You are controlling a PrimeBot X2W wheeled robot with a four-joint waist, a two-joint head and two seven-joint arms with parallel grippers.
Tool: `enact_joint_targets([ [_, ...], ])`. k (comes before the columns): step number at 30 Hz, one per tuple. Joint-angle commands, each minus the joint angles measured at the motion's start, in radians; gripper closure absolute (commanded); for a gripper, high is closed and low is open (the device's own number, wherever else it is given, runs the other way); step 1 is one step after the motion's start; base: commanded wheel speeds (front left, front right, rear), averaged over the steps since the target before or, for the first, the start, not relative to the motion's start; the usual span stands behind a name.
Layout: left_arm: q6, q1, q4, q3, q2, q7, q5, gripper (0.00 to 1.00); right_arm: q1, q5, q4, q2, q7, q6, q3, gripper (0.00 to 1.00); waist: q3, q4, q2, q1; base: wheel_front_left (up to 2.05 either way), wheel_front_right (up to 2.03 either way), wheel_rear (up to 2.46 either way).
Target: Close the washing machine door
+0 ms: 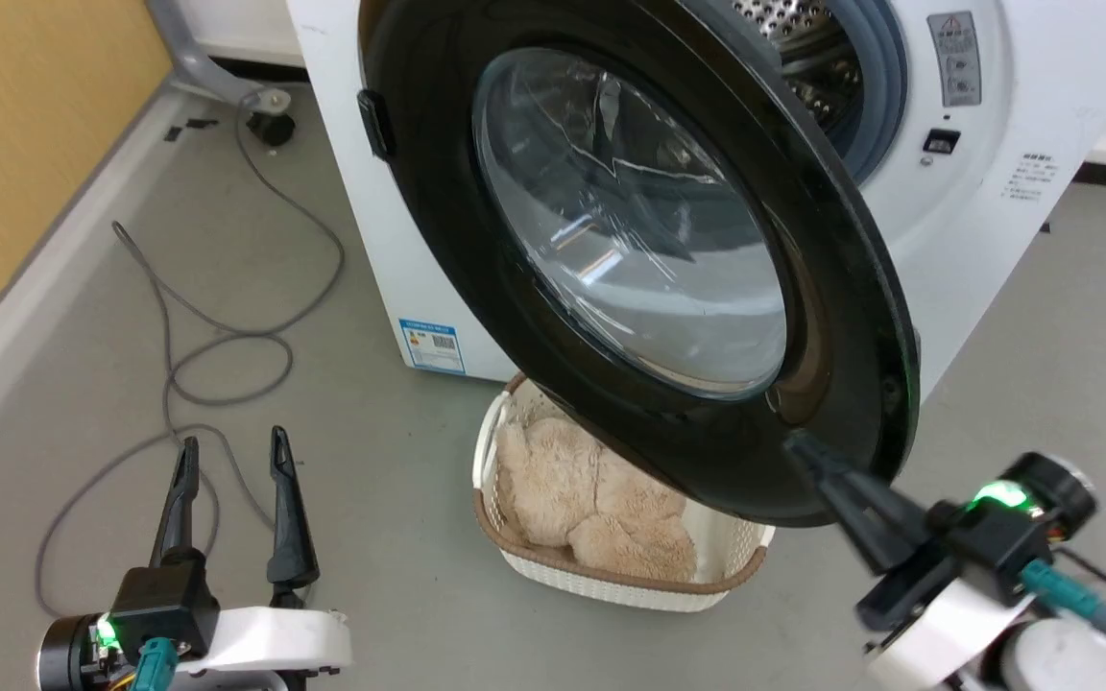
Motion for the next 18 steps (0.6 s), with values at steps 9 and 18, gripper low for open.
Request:
enact_joint_targets([
  [9, -0.007, -0.048, -0.009, -0.024, -0.022, -0.004, 0.040, 0.00, -0.047, 0.005, 0.104, 0.021, -0.004, 0.001, -0.169, 1.00, 0.077, -0.007, 0.0000, 0.0000, 0.00, 0.00, 0.00],
  [18, 0.001, -0.121, -0.011, -0.047, -0.030, -0.004, 0.066, 0.00, -0.199, 0.004, 0.238, 0.038, -0.004, 0.001, -0.289, 1.00, 0.182, -0.002, 0.0000, 0.0000, 0.00, 0.00, 0.00],
])
